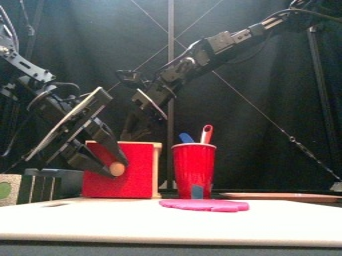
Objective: Get the cutter from the drawer then cut the dough then place the extra dough in the bowl
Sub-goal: Open the drawer
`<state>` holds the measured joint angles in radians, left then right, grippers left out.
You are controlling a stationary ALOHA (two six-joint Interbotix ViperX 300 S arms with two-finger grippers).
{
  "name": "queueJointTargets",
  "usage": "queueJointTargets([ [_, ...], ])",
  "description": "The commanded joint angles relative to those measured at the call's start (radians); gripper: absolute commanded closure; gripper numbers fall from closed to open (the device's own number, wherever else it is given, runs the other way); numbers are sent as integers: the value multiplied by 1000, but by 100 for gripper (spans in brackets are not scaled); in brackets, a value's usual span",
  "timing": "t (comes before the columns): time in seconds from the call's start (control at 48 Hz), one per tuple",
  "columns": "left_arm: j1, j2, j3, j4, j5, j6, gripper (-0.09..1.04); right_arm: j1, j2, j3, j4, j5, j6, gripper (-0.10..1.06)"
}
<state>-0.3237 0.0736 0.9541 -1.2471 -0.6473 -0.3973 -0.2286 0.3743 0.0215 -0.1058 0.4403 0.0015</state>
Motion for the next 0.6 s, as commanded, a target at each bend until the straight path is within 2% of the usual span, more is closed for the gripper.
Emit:
queueJointTargets([
  [0.021,-49,-5,-34,9,29,5,52,-2,15,3,2,17,3,93],
  [0.604,-89,-5,-51,8,67,5,52,0,15,3,2,17,3,93],
])
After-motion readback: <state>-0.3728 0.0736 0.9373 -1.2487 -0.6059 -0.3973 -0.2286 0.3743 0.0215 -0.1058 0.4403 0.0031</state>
